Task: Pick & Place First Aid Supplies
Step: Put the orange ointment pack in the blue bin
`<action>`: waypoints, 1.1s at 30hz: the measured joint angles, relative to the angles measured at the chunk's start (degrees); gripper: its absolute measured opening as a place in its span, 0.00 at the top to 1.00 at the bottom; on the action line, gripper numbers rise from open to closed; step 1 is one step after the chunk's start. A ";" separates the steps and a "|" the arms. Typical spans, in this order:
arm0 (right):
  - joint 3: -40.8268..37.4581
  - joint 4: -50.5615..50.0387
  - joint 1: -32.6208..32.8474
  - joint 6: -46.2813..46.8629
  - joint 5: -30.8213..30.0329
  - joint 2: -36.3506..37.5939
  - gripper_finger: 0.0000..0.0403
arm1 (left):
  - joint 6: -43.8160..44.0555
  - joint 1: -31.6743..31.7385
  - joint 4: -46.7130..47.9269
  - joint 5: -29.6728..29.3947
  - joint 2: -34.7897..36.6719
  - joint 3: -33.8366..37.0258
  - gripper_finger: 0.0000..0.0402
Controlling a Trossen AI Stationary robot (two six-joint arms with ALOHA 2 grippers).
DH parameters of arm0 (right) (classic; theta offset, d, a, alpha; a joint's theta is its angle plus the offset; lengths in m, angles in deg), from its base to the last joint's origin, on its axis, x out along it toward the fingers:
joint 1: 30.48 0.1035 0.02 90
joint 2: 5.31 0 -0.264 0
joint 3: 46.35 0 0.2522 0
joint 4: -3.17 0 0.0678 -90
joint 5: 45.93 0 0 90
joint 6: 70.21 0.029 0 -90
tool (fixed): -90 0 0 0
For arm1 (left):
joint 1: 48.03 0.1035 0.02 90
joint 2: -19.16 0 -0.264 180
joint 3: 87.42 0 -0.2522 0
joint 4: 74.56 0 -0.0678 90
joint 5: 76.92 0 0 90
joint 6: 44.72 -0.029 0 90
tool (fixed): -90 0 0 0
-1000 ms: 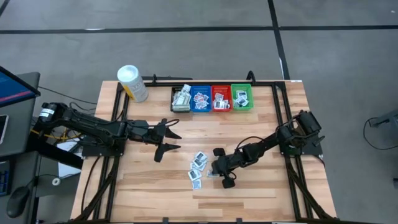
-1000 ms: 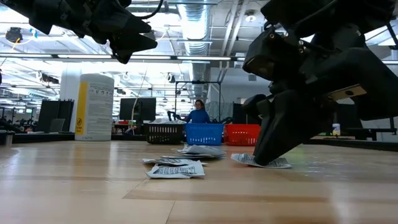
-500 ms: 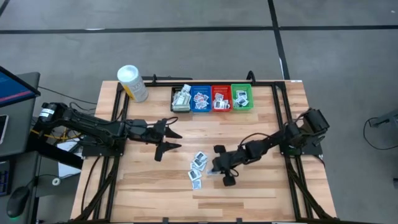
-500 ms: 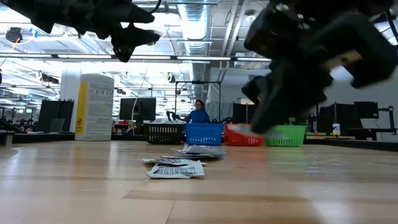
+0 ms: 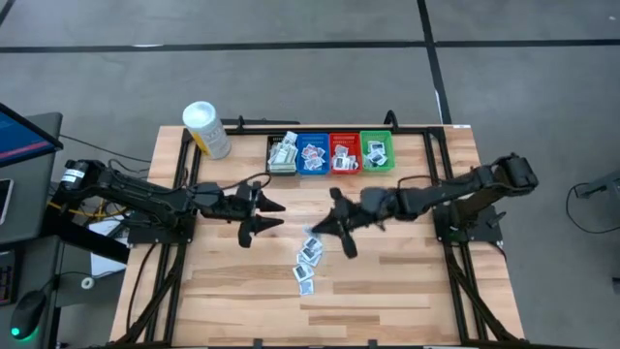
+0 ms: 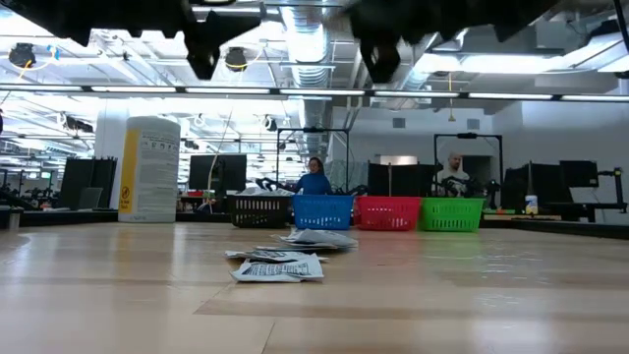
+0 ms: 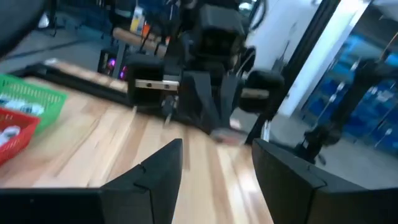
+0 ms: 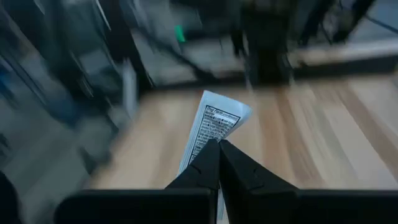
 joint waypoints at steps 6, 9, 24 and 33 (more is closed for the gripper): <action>0.10 13.70 -4.84 16.42 9.31 2.88 1.00 | -4.66 0.02 -6.37 0.00 0.00 0.00 0.52; 0.10 19.84 -6.39 28.22 12.60 2.87 1.00 | -11.22 0.02 -8.88 -0.01 0.00 0.00 0.52; 0.04 26.23 -6.42 58.95 18.56 1.61 1.00 | -36.62 0.02 -14.14 0.25 -0.51 -2.35 0.52; 0.39 26.65 -6.44 58.99 18.84 -0.72 1.00 | -34.72 2.48 -13.72 8.45 -7.32 -7.72 0.52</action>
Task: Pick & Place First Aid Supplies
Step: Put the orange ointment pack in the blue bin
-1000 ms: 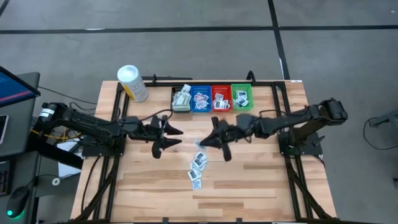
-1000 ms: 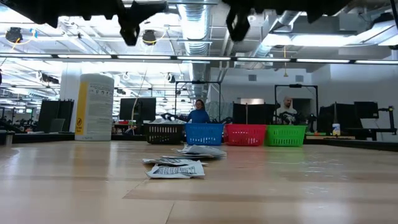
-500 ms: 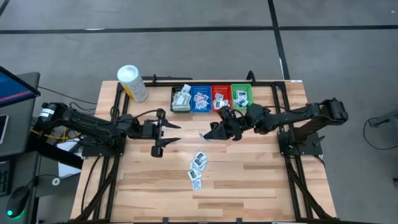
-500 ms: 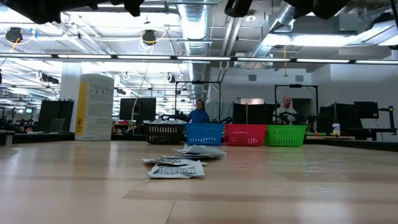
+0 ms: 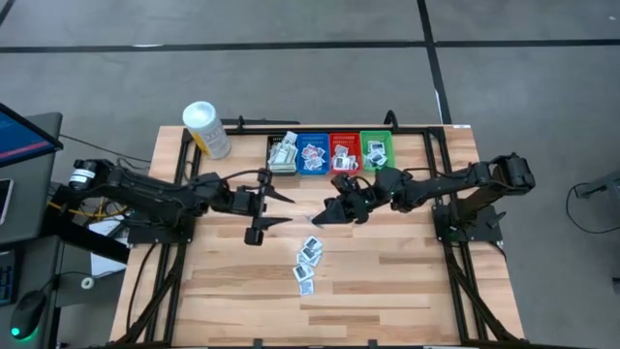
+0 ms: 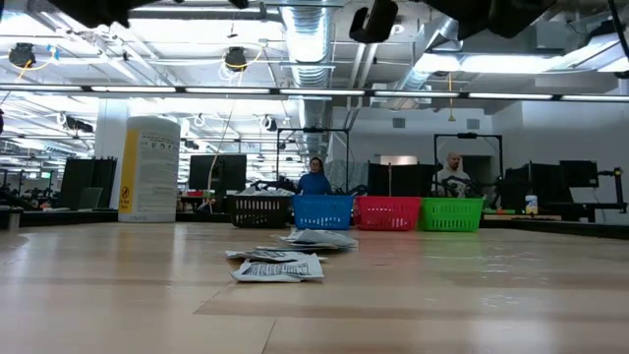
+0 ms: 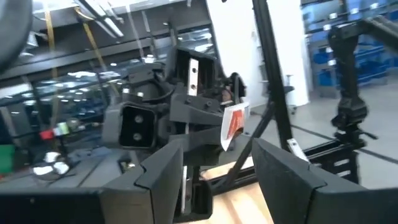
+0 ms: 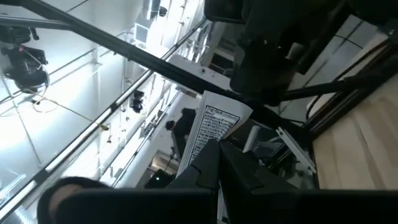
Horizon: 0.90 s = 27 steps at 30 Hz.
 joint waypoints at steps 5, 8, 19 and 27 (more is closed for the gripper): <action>0.00 0.18 0.02 -0.17 0.17 0.03 1.00 | 1.35 1.14 0.04 3.78 -4.28 -3.40 0.52; 0.00 0.18 0.00 -0.17 1.05 0.03 1.00 | 1.43 1.37 0.02 5.18 -6.18 -5.36 0.52; 0.00 -0.35 -0.29 -1.29 1.20 0.03 1.00 | 1.38 1.32 -0.24 8.38 -9.05 -8.22 0.53; 0.00 -0.37 -1.25 -1.68 1.26 0.03 1.00 | 1.15 1.48 -0.26 9.39 -8.98 -8.22 0.75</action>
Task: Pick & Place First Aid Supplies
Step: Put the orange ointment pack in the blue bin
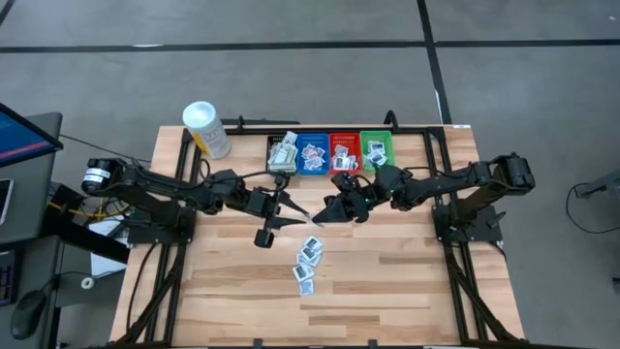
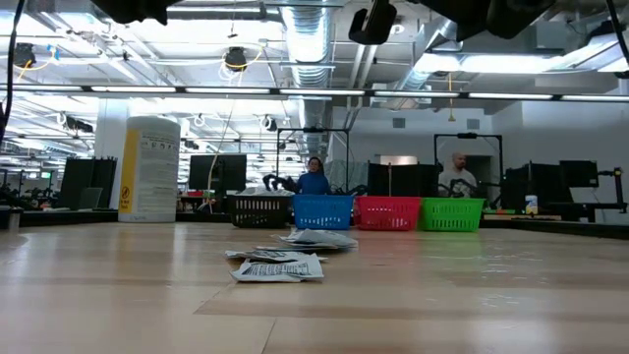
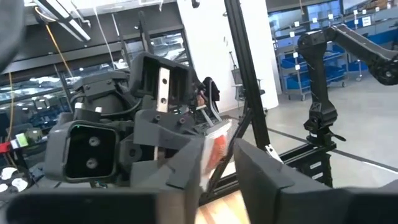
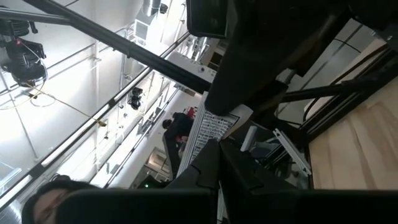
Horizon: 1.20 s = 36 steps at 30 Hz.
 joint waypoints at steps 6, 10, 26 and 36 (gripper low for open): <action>0.00 -0.03 -0.30 -0.02 -0.05 0.00 1.00 | -0.12 1.08 0.00 1.66 0.02 0.00 0.95; 0.02 -0.06 -0.33 -1.37 -0.19 0.00 1.00 | -0.13 1.53 0.01 2.38 0.02 0.00 0.98; 0.11 -4.99 -1.67 -9.07 -2.76 0.11 0.69 | 0.24 4.24 0.51 5.22 0.13 0.00 0.99; -0.06 -17.64 -7.56 -16.03 -1.90 -0.10 0.51 | 1.75 8.39 -0.12 8.33 0.40 0.00 0.98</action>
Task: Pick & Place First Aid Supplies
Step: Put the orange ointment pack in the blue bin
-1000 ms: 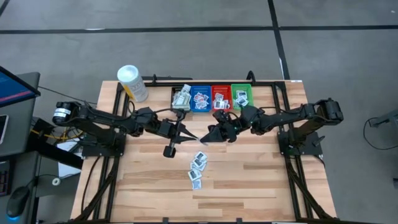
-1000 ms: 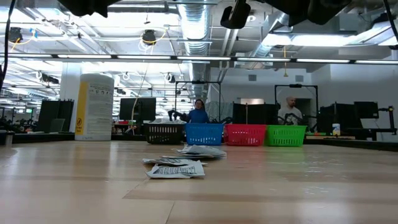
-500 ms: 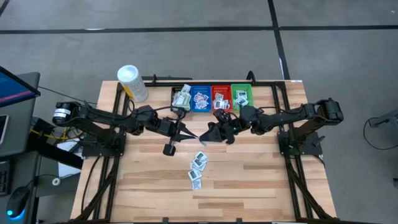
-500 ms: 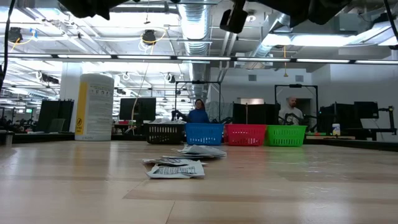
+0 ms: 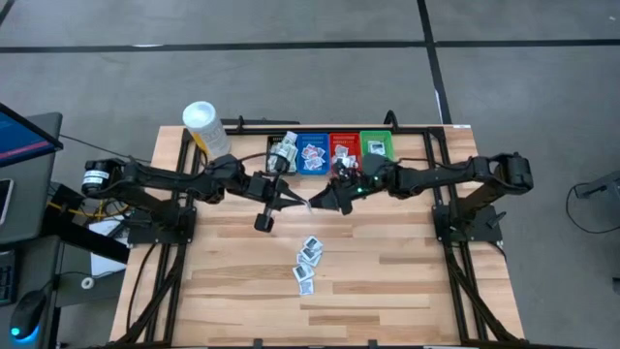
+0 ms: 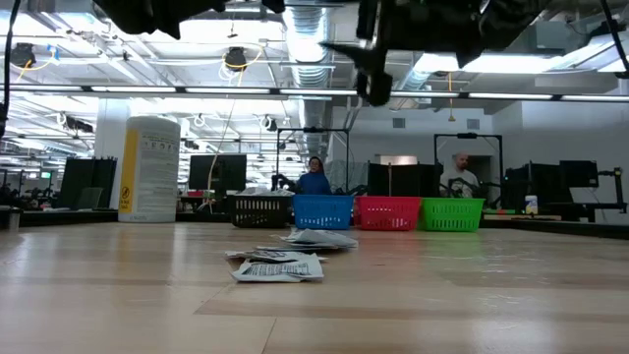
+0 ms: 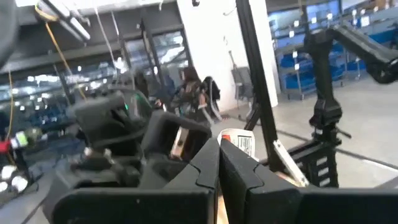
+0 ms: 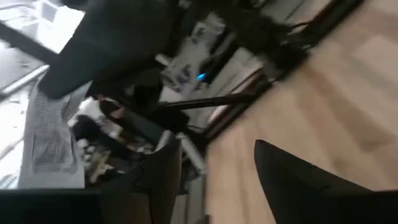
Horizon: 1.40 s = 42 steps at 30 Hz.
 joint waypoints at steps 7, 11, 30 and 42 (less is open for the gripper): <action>0.10 -14.11 -4.37 -9.62 0.02 0.11 0.49 | 0.26 4.32 1.16 1.21 -0.15 0.00 0.98; 0.10 -23.28 -6.31 -16.53 -2.44 0.13 0.49 | 0.31 7.42 1.47 0.81 -0.15 0.00 0.98; 0.10 -44.06 -8.22 -47.69 -24.85 0.13 0.63 | 9.33 26.24 3.35 -5.71 -13.13 0.00 0.98; 0.10 -43.63 -10.12 -57.50 -33.09 0.13 0.69 | 8.74 29.14 1.04 -13.36 -22.83 -0.85 0.97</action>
